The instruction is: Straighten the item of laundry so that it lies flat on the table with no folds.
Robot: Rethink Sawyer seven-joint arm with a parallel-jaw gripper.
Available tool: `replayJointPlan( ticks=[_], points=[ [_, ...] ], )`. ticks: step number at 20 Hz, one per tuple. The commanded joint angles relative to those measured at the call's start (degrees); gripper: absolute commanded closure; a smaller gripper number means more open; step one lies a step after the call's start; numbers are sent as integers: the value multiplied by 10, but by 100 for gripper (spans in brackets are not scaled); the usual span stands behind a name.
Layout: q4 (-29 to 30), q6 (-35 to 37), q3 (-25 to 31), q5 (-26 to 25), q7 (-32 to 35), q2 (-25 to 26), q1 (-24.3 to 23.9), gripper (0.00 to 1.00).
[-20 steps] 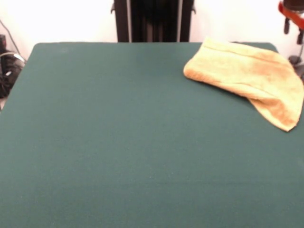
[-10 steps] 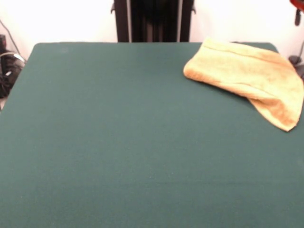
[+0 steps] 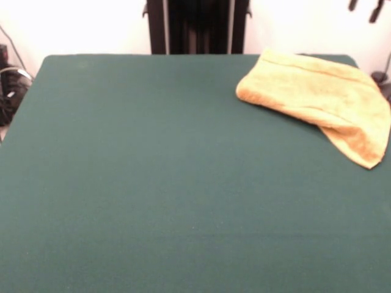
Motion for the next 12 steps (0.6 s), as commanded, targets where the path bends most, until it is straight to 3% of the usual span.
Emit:
replayJointPlan(
  ticks=[1,4,8,10,12],
  points=[
    [-113,-57,-85,-38,69,44,-38,0],
    [-88,-72,-56,23,143,72,-48,0],
    [-79,-112,-30,166,298,150,-7,0],
    [-114,-95,-57,221,364,197,32,0],
    [-136,-90,-66,255,379,218,44,0]
  ],
)
